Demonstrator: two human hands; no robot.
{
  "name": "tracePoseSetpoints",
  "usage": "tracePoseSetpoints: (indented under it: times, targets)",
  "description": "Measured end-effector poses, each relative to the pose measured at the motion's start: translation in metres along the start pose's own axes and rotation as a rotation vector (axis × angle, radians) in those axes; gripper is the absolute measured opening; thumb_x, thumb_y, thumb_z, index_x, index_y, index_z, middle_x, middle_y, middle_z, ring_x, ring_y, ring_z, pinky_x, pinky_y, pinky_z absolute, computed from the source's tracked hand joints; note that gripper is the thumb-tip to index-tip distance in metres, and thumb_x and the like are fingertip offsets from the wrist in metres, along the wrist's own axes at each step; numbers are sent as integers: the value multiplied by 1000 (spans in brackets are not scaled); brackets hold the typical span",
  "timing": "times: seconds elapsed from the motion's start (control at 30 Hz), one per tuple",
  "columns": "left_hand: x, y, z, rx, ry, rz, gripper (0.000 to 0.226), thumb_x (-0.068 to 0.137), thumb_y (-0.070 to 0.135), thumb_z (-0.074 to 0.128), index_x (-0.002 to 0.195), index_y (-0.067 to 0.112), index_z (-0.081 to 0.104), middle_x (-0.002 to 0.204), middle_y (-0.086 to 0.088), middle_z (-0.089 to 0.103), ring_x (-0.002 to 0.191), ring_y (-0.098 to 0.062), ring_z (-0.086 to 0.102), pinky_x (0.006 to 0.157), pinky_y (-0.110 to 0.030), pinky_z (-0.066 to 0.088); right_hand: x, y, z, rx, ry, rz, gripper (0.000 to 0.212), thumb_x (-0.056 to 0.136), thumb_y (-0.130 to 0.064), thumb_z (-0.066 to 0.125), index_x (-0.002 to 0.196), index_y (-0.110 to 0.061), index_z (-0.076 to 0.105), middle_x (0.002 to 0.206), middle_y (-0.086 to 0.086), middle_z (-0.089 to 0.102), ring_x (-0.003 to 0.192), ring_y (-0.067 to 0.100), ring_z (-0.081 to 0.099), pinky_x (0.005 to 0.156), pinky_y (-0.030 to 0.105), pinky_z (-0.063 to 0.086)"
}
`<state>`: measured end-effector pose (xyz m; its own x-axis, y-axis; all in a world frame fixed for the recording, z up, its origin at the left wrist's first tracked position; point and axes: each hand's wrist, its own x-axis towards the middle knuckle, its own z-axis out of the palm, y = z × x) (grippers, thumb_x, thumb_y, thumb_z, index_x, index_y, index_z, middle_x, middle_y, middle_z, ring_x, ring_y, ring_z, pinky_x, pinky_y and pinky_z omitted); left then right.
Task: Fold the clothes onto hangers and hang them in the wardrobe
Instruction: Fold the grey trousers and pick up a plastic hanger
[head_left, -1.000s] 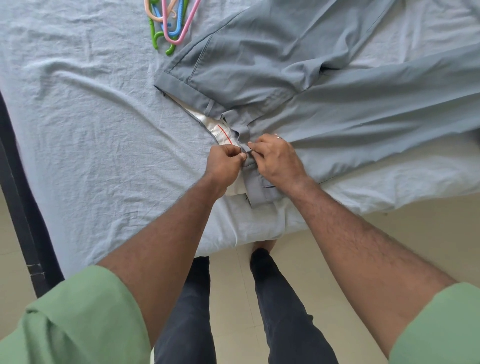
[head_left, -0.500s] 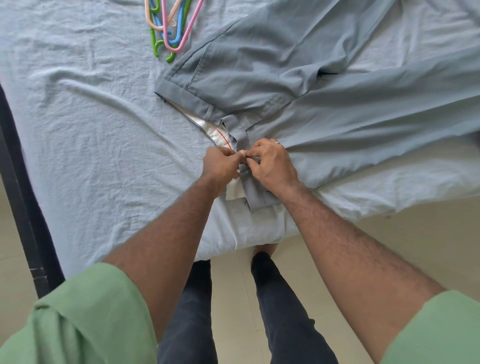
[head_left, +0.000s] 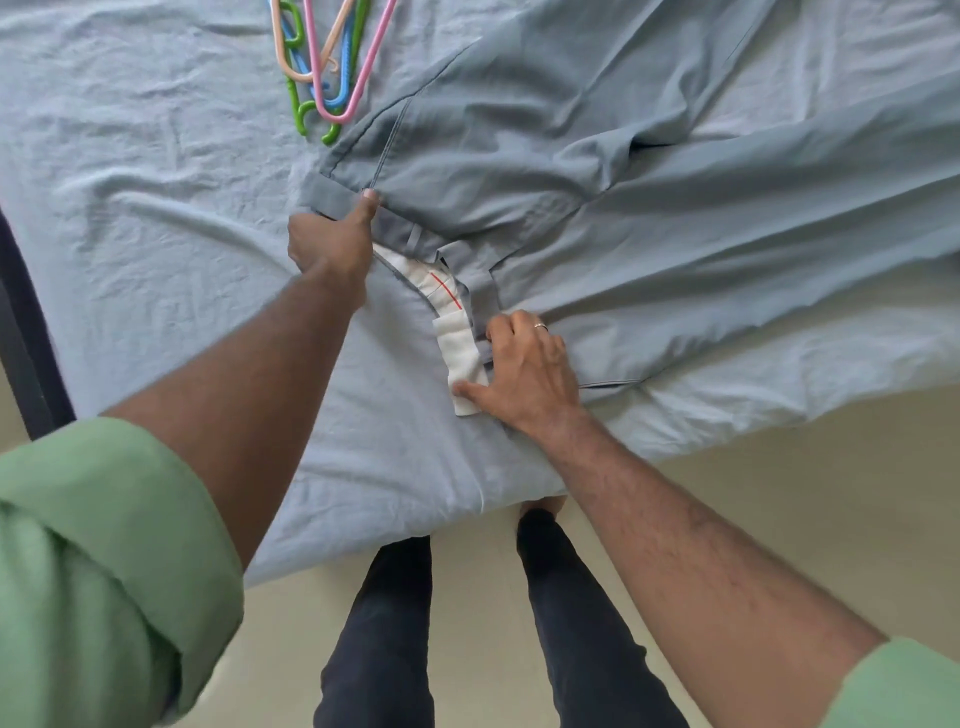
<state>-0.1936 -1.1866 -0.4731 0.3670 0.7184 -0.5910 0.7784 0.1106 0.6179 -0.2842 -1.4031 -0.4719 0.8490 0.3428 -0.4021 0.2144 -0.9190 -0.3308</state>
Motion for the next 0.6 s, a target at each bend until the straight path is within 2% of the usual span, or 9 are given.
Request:
tracePoseSetpoints:
  times: [0.1,0.23,0.33,0.4,0.47,0.53,0.6]
  targets:
    - [18,8,1,-100,-52,-101,57,57,53,89,88,22,53,105,-5,69,96,-27,71,85,-44,62,0,-13,6,-53,38,45,65,70,-54,80,109,-10,53,108,15,57,95,33,58,80,44,51]
    - [30,14,-2,15,-31,-94,41,73,37,84,101,15,62,109,-7,71,93,-25,70,84,-33,60,2,-18,5,-36,-24,46,49,77,-28,78,113,-7,53,114,17,56,100,34,58,89,42,48]
    - [37,19,-5,68,-51,-53,37,78,31,82,107,11,69,108,-6,71,93,-23,69,81,-27,57,10,-18,-2,3,-63,48,32,83,-8,67,112,-8,55,110,18,59,99,39,61,86,44,49]
    - [41,18,-6,87,-55,-21,29,81,29,81,100,11,68,108,-5,70,93,-23,66,82,-26,55,14,-16,-4,24,-88,51,26,84,-5,62,110,-8,58,105,19,61,96,42,62,82,46,50]
    - [46,16,-10,103,-19,18,22,85,27,78,83,16,59,105,-4,65,91,-22,61,83,-26,53,16,-22,-4,45,-106,43,22,83,-7,62,106,-8,60,101,19,62,92,44,62,79,47,49]
    - [50,15,-17,109,8,43,34,87,24,76,71,22,46,102,-2,59,88,-21,56,81,-24,50,13,-36,-2,77,-152,20,22,83,-9,61,104,-10,59,100,18,61,93,44,62,80,47,48]
    - [57,15,-27,136,37,84,39,87,22,75,68,23,41,100,-2,59,87,-20,56,76,-21,46,9,-58,3,130,-214,-12,25,84,-10,60,109,-11,58,104,17,60,97,42,60,84,46,48]
